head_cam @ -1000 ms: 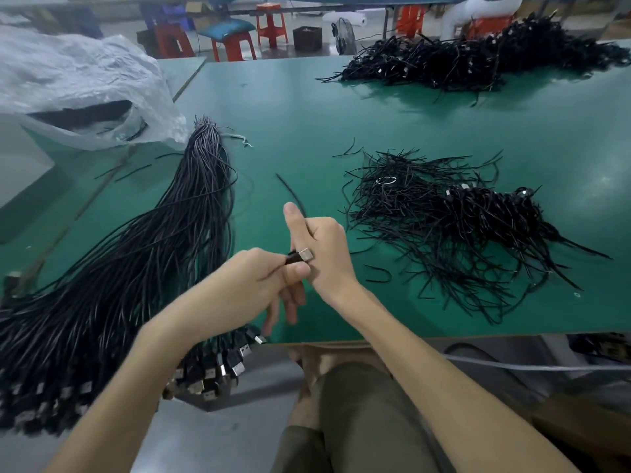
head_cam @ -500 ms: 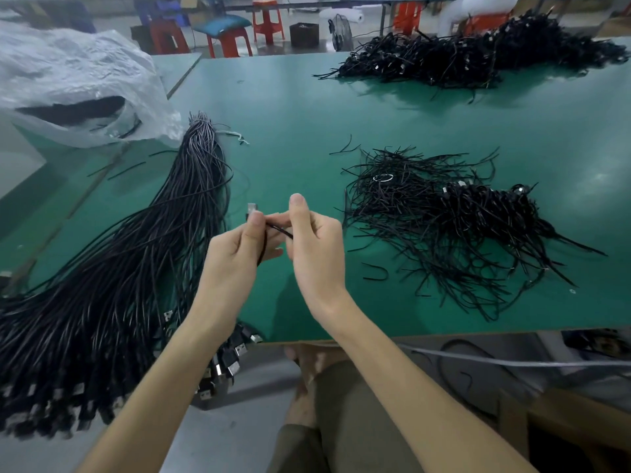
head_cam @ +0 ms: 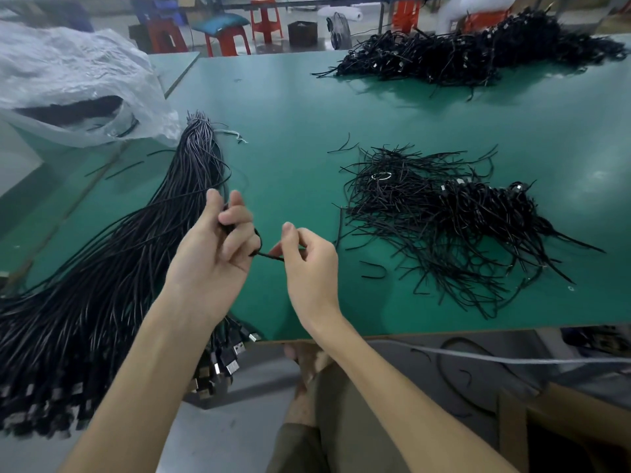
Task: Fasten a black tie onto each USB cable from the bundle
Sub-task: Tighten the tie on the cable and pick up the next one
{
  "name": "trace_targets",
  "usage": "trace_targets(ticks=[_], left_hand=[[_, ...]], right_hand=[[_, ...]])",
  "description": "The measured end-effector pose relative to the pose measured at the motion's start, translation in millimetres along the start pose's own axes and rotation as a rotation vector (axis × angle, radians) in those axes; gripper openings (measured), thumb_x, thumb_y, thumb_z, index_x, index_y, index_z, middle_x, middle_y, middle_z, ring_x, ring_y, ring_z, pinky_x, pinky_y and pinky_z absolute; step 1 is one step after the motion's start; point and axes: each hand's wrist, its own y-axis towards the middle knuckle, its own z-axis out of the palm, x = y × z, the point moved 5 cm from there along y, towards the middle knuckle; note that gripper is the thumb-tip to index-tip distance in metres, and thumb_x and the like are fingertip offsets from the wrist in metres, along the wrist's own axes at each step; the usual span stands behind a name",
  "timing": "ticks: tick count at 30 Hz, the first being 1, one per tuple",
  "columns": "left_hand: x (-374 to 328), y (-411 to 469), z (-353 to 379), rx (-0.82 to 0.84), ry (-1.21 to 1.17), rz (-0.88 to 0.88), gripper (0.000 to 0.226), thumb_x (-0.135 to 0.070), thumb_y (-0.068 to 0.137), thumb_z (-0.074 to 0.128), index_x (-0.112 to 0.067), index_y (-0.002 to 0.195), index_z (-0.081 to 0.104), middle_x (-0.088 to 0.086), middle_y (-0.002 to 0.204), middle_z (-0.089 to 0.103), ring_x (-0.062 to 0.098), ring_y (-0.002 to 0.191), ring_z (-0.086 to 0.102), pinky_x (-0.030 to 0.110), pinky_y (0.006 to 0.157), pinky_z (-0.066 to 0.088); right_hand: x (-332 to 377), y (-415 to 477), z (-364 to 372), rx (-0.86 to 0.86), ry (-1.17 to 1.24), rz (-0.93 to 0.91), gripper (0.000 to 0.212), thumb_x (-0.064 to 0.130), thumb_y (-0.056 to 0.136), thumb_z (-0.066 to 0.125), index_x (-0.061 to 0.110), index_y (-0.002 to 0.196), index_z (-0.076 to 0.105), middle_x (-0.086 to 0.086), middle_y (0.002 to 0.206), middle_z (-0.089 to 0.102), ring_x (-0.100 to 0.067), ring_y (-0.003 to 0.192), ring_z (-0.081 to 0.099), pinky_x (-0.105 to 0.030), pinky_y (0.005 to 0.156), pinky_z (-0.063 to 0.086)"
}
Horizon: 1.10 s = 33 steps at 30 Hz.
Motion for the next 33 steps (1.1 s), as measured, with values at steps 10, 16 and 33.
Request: trace_targets(ticks=[10,16,33], left_hand=[[14,-23,5,0.393,1.27,-0.026,0.061,-0.047,0.103,0.034,-0.006,0.088,0.076,0.006,0.075,0.077,0.021,0.056,0.071,0.027,0.047,0.042],[18,-18,4,0.306,1.25,0.216,0.045,-0.038,0.104,0.035,-0.021,0.097,0.076,-0.015,0.09,0.079,0.004,0.088,0.075,0.018,0.074,0.057],[31,15,-19,-0.078,0.186,-0.024,0.054,-0.047,0.107,0.041,-0.006,0.126,0.07,0.002,0.113,0.076,0.013,0.095,0.072,0.023,0.081,0.059]], right_hand=[[21,25,-11,0.039,-0.144,-0.118,0.049,0.041,0.107,0.041,0.022,0.067,0.061,0.021,0.05,0.054,-0.006,0.047,0.048,-0.019,0.052,0.033],[27,24,-14,-0.008,-0.118,-0.062,0.042,0.033,0.111,0.037,0.021,0.084,0.067,0.025,0.055,0.053,-0.004,0.057,0.049,-0.029,0.067,0.04],[29,-16,7,0.095,-0.367,-0.329,0.026,0.03,0.111,0.039,0.021,0.134,0.044,0.005,0.095,0.073,-0.024,0.081,0.071,-0.046,0.066,0.054]])
